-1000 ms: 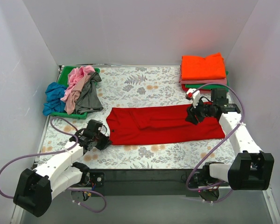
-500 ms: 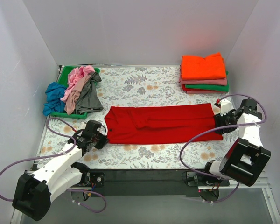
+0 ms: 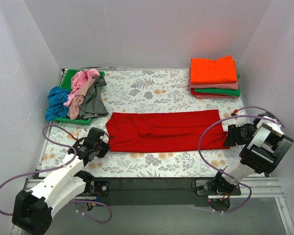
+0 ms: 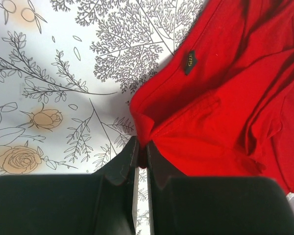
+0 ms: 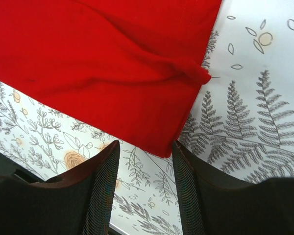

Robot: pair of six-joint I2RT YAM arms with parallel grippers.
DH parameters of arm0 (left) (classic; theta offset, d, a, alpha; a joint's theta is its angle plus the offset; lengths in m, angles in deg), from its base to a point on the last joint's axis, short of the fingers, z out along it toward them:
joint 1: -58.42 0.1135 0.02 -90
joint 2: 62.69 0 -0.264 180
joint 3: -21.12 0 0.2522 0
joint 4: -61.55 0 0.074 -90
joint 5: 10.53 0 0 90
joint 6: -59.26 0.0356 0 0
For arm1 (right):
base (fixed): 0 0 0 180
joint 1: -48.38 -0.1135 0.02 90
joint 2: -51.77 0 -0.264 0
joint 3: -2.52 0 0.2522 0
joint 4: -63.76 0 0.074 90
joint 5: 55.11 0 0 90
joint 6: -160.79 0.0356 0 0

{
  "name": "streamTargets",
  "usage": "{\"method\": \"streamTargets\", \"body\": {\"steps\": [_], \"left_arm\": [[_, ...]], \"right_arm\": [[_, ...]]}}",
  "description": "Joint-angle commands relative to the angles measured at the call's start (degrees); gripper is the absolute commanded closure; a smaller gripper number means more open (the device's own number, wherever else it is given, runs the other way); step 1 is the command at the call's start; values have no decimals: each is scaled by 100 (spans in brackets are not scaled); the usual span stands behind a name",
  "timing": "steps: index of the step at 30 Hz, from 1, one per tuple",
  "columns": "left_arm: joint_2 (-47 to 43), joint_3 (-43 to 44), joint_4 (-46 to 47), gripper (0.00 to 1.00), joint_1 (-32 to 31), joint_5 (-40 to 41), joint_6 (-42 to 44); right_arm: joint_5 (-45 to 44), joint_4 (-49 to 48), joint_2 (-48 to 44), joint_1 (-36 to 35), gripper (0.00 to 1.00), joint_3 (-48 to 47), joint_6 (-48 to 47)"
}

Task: Fold and stack the t-shirts
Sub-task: Fold the tshirt

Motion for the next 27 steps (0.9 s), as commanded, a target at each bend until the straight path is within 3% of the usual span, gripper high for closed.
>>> {"method": "streamTargets", "body": {"steps": [1,13,27], "left_arm": [[-178,253,-221,100,36,423,64],[-433,368,-134,100,28,432,407],[-521,201,139,100,28,256,670]], "right_arm": [[335,260,240,7,47,-272,-130],[774,559,505,7,48,-527,72],[670,472,908,-247,51,-1142,555]]}}
